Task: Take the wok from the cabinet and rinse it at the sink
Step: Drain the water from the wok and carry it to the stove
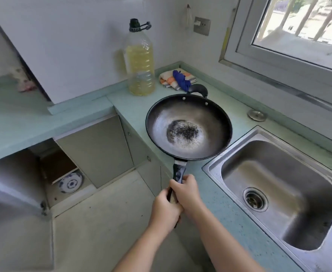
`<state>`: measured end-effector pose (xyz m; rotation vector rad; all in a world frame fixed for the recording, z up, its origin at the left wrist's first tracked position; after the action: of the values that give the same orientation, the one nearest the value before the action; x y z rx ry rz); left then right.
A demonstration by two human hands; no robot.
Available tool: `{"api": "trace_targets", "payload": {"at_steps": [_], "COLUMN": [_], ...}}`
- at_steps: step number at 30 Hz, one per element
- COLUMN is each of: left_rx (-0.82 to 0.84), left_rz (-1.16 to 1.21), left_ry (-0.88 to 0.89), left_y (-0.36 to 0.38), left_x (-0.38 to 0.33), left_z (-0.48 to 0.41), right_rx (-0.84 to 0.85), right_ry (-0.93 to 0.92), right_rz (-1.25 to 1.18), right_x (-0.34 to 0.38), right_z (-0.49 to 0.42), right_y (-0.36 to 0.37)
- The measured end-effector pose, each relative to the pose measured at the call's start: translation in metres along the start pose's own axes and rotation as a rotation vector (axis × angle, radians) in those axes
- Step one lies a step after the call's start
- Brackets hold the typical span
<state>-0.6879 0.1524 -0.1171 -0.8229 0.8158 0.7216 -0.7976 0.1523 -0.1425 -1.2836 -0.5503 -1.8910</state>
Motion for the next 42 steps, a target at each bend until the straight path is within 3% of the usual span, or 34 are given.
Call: {"api": "trace_targets", "payload": {"at_steps": [14, 22, 34, 42], "left_rx": [-0.253, -0.463, -0.752, -0.884], "left_rz": [0.171, 0.274, 0.41, 0.452], "left_ry": [-0.105, -0.2, -0.304, -0.334], "left_y": [-0.166, -0.25, -0.334, -0.387], "left_x": [0.096, 0.146, 0.15, 0.16], "left_z": [0.048, 0.078, 0.093, 0.102], "right_rx": [0.27, 0.537, 0.89, 1.039], "right_ry": [-0.03, -0.105, -0.131, -0.159], "right_rz": [0.198, 0.292, 0.308, 0.321], "right_x": [-0.01, -0.019, 0.011, 0.02], "right_z": [0.087, 0.132, 0.166, 0.192], "right_y": [0.188, 0.299, 0.409, 0.476]}}
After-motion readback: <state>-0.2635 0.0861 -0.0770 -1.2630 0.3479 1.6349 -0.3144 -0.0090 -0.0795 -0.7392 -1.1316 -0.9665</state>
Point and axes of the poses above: each hand's wrist, its own z-axis away from the middle knuckle, its own y-axis out of the palm, x = y × z, the point moved 10 cm from there along -z, towards the middle knuckle, and after that the axes turned 11 degrees about -z, right-handed, at the moved point
